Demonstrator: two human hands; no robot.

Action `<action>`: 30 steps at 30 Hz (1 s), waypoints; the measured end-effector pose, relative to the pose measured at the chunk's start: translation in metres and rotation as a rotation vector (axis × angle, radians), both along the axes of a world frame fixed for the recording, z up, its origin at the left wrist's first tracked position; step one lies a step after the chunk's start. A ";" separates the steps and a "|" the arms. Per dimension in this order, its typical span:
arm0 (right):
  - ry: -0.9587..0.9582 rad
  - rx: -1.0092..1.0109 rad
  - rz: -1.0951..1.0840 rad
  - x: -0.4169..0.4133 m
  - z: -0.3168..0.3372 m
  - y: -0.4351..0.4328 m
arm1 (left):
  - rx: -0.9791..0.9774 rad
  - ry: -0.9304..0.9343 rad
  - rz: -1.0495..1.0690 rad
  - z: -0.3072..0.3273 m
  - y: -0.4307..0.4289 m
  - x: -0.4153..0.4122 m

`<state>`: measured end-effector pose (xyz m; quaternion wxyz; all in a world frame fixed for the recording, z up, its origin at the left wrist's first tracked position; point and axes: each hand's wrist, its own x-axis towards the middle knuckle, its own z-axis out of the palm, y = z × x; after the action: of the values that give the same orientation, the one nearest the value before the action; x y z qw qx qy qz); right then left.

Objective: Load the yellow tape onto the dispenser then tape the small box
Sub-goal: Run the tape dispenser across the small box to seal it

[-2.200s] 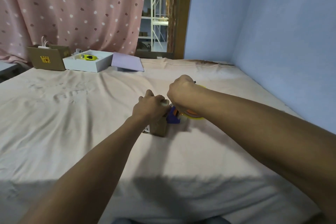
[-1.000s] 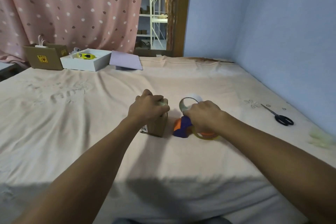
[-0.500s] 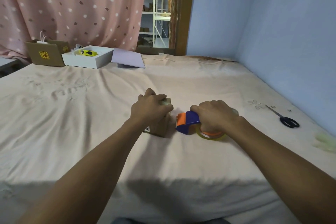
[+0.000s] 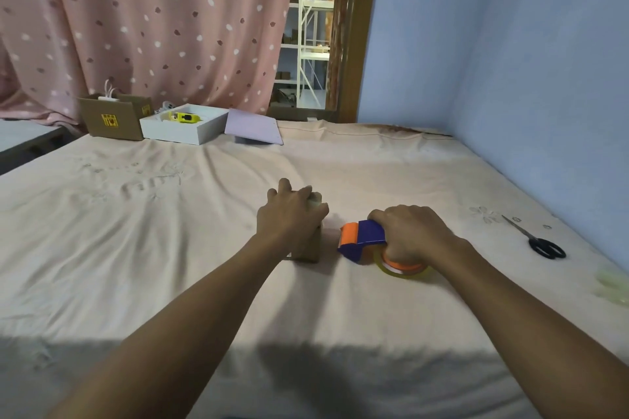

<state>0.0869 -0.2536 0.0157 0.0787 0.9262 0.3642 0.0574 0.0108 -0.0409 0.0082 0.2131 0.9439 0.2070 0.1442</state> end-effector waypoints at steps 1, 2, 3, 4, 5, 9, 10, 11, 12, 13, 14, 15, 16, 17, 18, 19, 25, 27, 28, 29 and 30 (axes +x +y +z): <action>0.005 0.019 -0.020 0.000 0.000 -0.001 | 0.034 -0.009 0.002 0.000 0.004 -0.002; 0.015 0.040 -0.044 -0.001 0.000 -0.003 | 0.033 -0.012 0.016 0.000 0.008 -0.005; 0.035 0.067 -0.070 -0.001 0.001 -0.004 | 0.009 -0.004 0.034 0.001 0.014 -0.007; 0.062 0.097 -0.101 -0.001 0.003 -0.005 | -0.018 0.013 0.047 0.001 0.019 -0.009; 0.089 0.127 -0.129 0.000 0.007 -0.007 | -0.033 0.036 0.048 0.001 0.024 -0.011; 0.170 0.275 -0.173 -0.002 0.025 -0.009 | -0.065 0.037 0.045 0.000 0.031 -0.015; 0.203 0.340 -0.182 -0.004 0.027 -0.008 | -0.069 0.025 0.043 0.000 0.032 -0.015; 0.248 0.415 -0.202 -0.006 0.029 -0.007 | -0.071 0.018 0.039 0.000 0.033 -0.016; 0.318 0.505 -0.247 -0.007 0.029 -0.006 | -0.071 0.017 0.039 0.000 0.035 -0.015; 0.403 0.602 -0.302 -0.008 0.029 -0.004 | -0.068 0.024 0.043 0.001 0.037 -0.016; 0.477 0.687 -0.358 -0.010 0.027 -0.001 | -0.062 0.032 0.053 0.003 0.040 -0.016; 0.530 0.758 -0.412 -0.011 0.024 0.003 | -0.061 0.040 0.065 0.005 0.043 -0.017; 0.567 0.804 -0.457 -0.012 0.020 0.007 | -0.066 0.043 0.074 0.008 0.046 -0.018; 0.596 0.825 -0.492 -0.012 0.017 0.011 | -0.076 0.045 0.077 0.011 0.049 -0.019; 0.619 0.830 -0.537 -0.014 0.013 0.016 | -0.087 0.048 0.078 0.014 0.054 -0.019; 0.631 0.837 -0.577 -0.015 0.008 0.019 | -0.091 0.051 0.082 0.017 0.059 -0.020; 0.628 0.888 -0.680 -0.015 -0.022 0.029 | 0.008 0.050 0.038 0.017 0.084 -0.019; 0.636 0.902 -0.696 -0.020 -0.021 0.032 | 0.034 0.053 0.042 0.016 0.082 -0.018; 0.622 0.900 -0.690 -0.021 -0.021 0.032 | 0.052 0.058 0.037 0.014 0.080 -0.017; 0.586 0.859 -0.679 -0.021 -0.021 0.032 | 0.068 0.064 0.026 0.013 0.078 -0.017; 0.536 0.790 -0.667 -0.019 -0.022 0.032 | 0.090 0.069 0.008 0.012 0.076 -0.017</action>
<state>0.0680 -0.2219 -0.0065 -0.3540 0.9321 0.0111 -0.0753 -0.0059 0.0347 0.0201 0.1626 0.9561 0.2114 0.1217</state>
